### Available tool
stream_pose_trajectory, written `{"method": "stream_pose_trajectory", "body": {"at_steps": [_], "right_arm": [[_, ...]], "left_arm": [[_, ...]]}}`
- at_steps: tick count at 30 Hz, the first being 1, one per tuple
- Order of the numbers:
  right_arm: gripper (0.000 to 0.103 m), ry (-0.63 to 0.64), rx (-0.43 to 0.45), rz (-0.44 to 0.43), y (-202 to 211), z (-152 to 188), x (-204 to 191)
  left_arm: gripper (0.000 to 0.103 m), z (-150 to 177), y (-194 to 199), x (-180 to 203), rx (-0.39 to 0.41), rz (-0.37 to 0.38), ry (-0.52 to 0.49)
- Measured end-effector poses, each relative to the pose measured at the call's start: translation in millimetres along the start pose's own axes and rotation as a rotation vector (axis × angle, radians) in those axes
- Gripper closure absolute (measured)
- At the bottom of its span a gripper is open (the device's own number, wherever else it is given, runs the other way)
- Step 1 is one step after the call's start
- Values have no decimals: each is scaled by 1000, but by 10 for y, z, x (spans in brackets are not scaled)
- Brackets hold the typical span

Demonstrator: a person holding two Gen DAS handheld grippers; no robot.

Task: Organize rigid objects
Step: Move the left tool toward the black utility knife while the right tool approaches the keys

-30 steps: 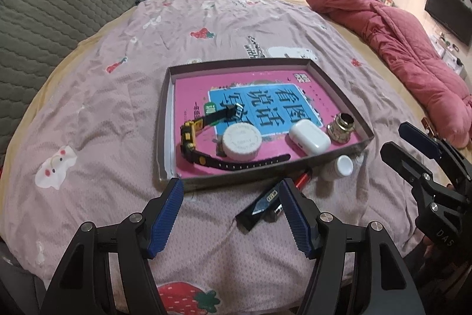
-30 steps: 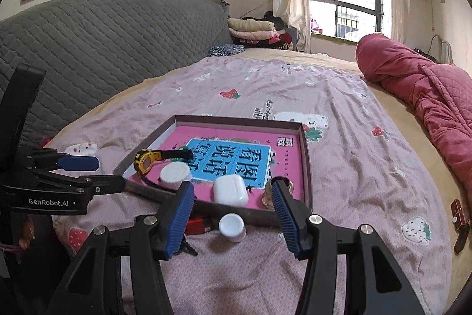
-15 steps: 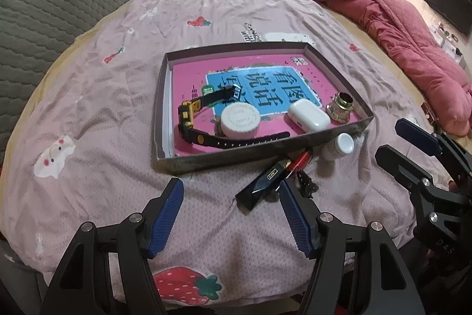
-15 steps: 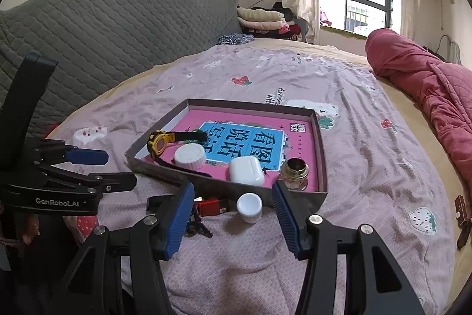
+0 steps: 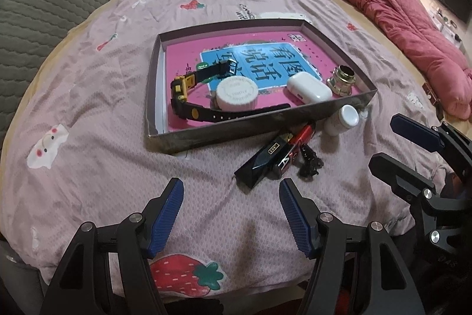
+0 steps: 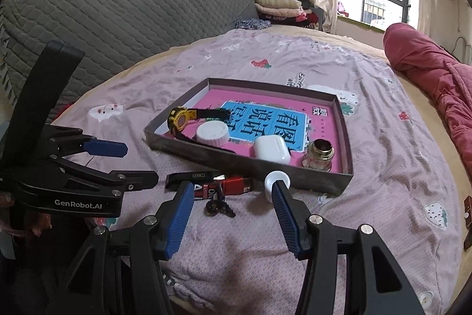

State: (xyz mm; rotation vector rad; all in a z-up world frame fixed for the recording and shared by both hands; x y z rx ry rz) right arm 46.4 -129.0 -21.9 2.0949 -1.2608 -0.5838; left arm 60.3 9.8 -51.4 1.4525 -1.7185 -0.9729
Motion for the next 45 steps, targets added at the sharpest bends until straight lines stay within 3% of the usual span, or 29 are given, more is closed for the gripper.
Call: {"method": "stream_pose_trajectory", "body": {"at_steps": [25, 31, 45], "right_arm": [[48, 18, -92, -56, -221, 175, -108], [48, 42, -108, -63, -288, 214, -165], [49, 53, -159, -58, -564, 297, -130]], "left_arm": [[34, 84, -243, -13, -50, 10, 4], [34, 61, -378, -33, -49, -21, -22], [37, -95, -595, 20, -49, 49, -24]]}}
Point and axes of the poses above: each gripper's, at about its wrist camera, not at the fingertips, and y roughly against the way its jaws point, x to its right, z to its underside, the point moved 6 cm from there along -y, roughly the way its jaws point, and after that the axes turned 1 degree about -x, right-handed, at the moved point
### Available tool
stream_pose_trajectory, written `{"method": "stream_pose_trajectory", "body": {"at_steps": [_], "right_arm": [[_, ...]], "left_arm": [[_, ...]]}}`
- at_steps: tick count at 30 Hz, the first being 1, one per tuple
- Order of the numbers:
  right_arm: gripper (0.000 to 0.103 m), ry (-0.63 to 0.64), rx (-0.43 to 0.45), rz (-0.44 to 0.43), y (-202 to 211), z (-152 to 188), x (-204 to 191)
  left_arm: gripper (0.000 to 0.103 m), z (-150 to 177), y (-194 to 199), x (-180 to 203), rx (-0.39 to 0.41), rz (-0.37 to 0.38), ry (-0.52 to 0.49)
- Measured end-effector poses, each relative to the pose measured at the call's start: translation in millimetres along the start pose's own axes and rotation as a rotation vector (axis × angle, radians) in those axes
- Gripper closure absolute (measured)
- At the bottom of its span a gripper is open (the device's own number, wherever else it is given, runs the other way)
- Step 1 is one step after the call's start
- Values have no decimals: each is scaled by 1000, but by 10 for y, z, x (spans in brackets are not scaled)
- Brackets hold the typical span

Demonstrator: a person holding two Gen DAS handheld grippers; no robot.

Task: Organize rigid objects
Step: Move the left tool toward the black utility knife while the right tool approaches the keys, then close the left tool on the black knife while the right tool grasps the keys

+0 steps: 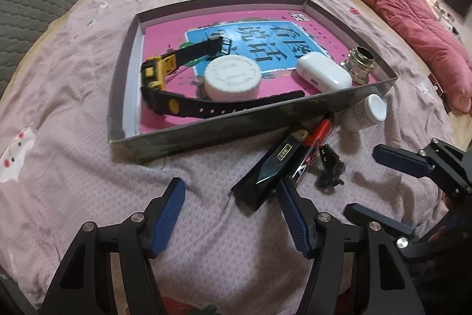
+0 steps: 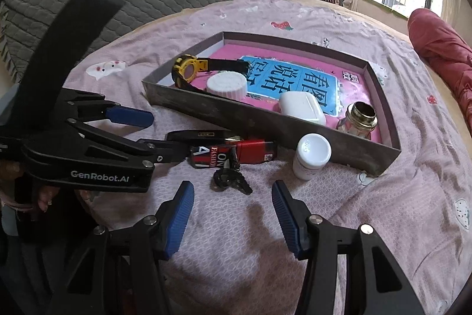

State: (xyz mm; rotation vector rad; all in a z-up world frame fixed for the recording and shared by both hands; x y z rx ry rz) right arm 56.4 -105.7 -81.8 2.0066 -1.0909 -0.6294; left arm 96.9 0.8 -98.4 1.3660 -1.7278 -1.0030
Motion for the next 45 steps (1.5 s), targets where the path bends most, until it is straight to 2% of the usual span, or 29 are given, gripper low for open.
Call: {"method": "stream_pose_trajectory", "body": {"at_steps": [9, 30, 41, 45], "right_arm": [[49, 36, -15, 3, -134, -15, 11], [49, 22, -18, -30, -307, -63, 46], [62, 24, -24, -63, -370, -68, 28], [73, 34, -30, -75, -376, -63, -1]], "left_arm": [[48, -116, -83, 87, -1, 62, 0], [54, -212, -238, 170, -13, 187, -13], [60, -195, -257, 200, -21, 232, -12], [67, -186, -258, 245, -27, 244, -20]]}}
Point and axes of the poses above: each gripper's, at about its wrist camera, not at the fingertips, and y roughly against the way its jaws point, x to its right, z to its underside, the point moved 6 cm from there along -y, roughly the way its jaws point, and after that the axes turned 1 degree about -x, right-handed, at the moved point
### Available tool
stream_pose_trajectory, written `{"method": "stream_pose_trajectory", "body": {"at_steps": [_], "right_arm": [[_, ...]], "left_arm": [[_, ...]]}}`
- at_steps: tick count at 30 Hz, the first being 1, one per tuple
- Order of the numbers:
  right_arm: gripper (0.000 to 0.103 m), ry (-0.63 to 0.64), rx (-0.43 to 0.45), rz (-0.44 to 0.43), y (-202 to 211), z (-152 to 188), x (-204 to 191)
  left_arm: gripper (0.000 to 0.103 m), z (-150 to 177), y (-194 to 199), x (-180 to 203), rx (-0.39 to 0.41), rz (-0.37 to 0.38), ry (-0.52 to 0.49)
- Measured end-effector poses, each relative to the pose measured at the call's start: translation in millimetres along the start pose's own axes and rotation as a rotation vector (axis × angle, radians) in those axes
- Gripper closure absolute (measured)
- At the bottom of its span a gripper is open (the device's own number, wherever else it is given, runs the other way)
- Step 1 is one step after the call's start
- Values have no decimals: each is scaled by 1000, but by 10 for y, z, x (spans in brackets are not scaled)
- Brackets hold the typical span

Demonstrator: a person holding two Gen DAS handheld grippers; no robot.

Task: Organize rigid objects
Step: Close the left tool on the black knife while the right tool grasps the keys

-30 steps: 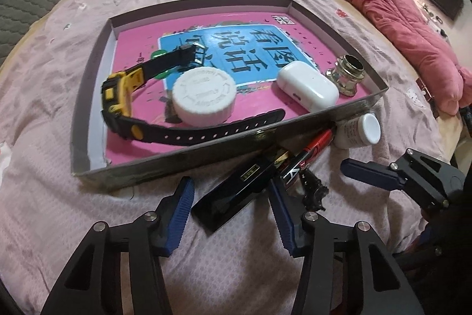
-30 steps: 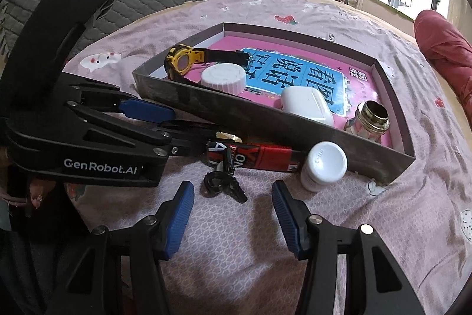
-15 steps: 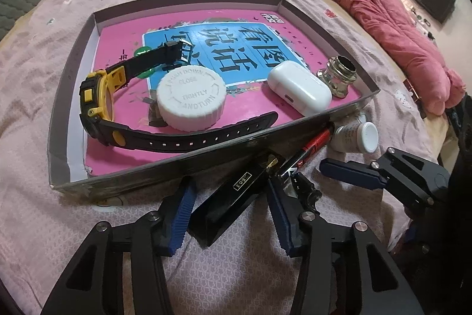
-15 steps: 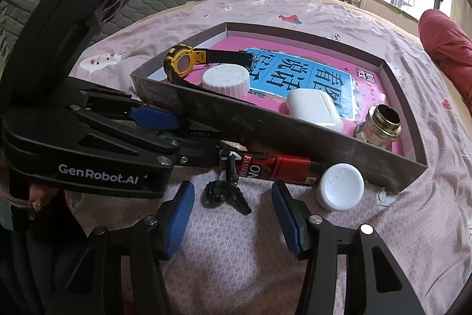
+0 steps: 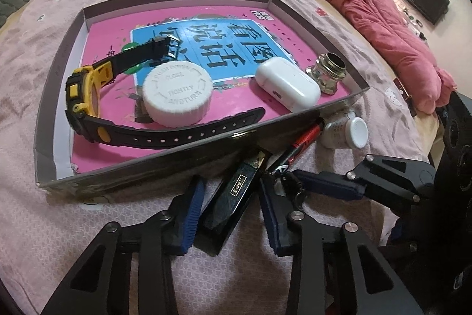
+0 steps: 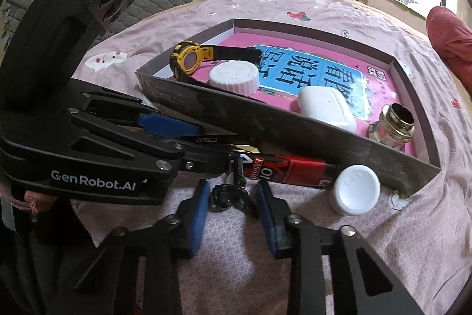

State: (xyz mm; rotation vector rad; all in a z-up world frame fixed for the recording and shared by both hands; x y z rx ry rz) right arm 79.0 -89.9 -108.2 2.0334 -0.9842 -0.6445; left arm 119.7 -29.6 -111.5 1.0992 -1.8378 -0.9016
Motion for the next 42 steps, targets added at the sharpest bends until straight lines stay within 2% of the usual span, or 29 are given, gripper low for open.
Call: {"method": "stream_pose_trajectory", "body": {"at_steps": [12, 24, 42], "right_arm": [[73, -24, -10, 0, 54, 16, 62], [73, -86, 18, -1, 174, -15, 212], [73, -93, 80, -11, 344, -85, 210]], "left_arm": [[72, 32, 23, 39, -4, -10, -8], [79, 148, 137, 42, 16, -7, 41], [80, 210, 426, 26, 66, -61, 99]]}}
Point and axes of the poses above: each gripper's, at about its wrist camera, not at the fingertips, and y roughly against the way its jaws point, x to its right, z to its underside, the point moved 6 cm from there along -y, roughly the way its jaws point, and after that the axes turned 1 degree about -x, right-handed, at the moved point
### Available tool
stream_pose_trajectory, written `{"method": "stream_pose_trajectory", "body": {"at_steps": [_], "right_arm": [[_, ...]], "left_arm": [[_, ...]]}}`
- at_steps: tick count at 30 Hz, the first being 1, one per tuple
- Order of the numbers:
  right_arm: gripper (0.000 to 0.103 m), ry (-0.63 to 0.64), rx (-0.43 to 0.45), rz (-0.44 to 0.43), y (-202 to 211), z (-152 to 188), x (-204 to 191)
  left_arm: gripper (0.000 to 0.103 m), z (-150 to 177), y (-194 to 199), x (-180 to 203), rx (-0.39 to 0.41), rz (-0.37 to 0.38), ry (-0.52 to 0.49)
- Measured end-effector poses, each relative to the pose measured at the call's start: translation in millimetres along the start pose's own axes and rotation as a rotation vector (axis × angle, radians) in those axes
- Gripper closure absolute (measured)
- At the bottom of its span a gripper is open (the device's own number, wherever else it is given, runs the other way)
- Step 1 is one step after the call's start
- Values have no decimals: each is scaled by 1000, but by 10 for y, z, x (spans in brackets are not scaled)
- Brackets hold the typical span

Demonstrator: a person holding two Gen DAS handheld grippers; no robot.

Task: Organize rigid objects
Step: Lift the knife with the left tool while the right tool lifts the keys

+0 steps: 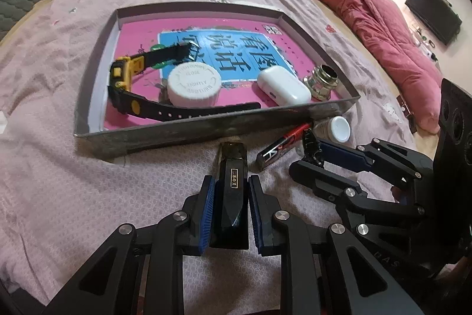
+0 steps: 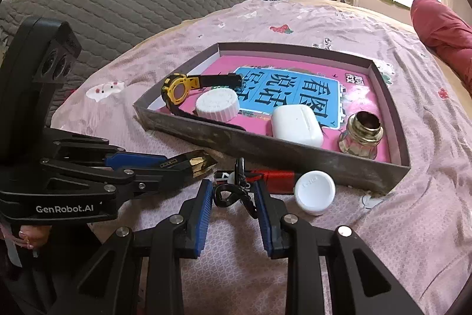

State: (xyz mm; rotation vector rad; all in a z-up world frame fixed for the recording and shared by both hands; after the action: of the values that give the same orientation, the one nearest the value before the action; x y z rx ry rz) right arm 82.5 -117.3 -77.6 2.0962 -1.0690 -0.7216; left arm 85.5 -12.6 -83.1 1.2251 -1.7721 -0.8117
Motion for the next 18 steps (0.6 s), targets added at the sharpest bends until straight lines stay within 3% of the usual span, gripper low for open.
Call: {"method": "stream_pose_trajectory", "body": {"at_steps": [18], "right_arm": [[73, -26, 100, -6, 246, -150, 43]], "left_arm": [[80, -167, 360, 51, 71, -38, 19]]}}
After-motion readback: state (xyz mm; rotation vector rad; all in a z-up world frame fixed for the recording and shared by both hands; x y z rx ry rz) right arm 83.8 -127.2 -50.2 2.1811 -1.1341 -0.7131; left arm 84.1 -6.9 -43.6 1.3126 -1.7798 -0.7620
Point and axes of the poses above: each gripper's, at about its wrist camera, not at the fingertips, and y roughly against the way its jaws point, x to its right, z to its underside, the point moved 6 cm from there along -y, roughly the way its jaws point, and after that the axes turned 1 degree about -x, right-handed, at the moved point
